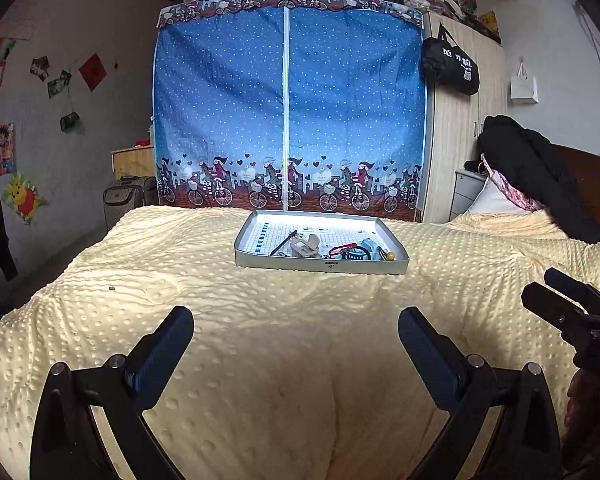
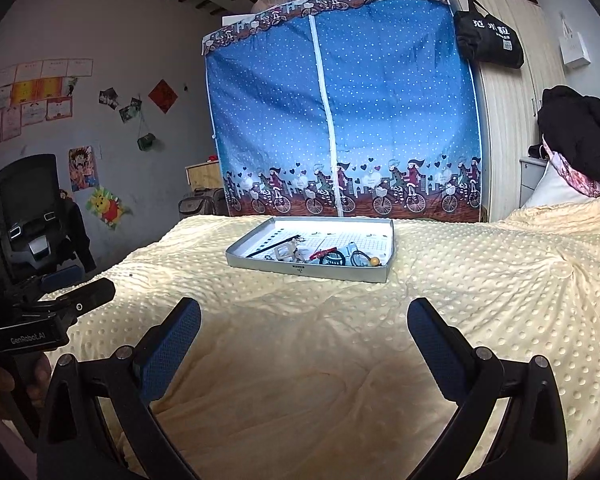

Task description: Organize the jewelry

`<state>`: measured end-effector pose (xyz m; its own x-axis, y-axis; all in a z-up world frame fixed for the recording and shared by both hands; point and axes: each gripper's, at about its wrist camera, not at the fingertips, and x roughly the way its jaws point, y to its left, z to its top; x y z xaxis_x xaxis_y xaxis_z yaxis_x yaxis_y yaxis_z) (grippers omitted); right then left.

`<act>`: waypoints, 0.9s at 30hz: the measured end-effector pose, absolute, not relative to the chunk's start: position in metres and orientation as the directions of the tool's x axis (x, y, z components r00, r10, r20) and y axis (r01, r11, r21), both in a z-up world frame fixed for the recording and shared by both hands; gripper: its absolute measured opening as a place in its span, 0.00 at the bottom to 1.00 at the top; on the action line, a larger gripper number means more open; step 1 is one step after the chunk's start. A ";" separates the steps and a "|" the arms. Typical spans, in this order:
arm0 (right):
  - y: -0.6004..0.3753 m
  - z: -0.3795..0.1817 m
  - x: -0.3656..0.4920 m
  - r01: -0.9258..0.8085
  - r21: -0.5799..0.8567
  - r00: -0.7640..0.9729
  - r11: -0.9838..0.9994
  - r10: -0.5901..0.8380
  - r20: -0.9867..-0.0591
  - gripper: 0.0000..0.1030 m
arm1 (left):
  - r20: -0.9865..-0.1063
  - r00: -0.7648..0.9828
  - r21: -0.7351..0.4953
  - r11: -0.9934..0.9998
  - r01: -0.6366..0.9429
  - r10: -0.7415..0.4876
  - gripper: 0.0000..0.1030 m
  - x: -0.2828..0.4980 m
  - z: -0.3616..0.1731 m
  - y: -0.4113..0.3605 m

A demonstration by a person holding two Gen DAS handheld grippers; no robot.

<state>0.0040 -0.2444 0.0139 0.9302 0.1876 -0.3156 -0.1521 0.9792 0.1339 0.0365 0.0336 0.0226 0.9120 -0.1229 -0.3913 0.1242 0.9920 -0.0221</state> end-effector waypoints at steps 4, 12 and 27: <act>-0.244 0.013 0.005 -0.152 0.136 0.928 0.979 0.189 -0.320 0.98 | -0.396 0.910 -0.023 0.992 0.126 -0.125 1.00 0.037 0.021 0.034; -0.243 0.012 0.006 -0.154 0.133 0.928 0.979 0.189 -0.321 0.99 | -0.403 0.906 -0.019 0.991 0.131 -0.127 1.00 0.037 0.019 0.031; -0.242 0.012 0.005 -0.154 0.129 0.930 0.980 0.188 -0.317 0.98 | -0.403 0.906 -0.021 0.991 0.132 -0.130 1.00 0.037 0.019 0.032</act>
<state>0.0051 -0.2415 0.0120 0.9297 0.1880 -0.3168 -0.1540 0.9796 0.1293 0.0371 0.0316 0.0190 0.9061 -0.1297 -0.4027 0.1323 0.9910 -0.0214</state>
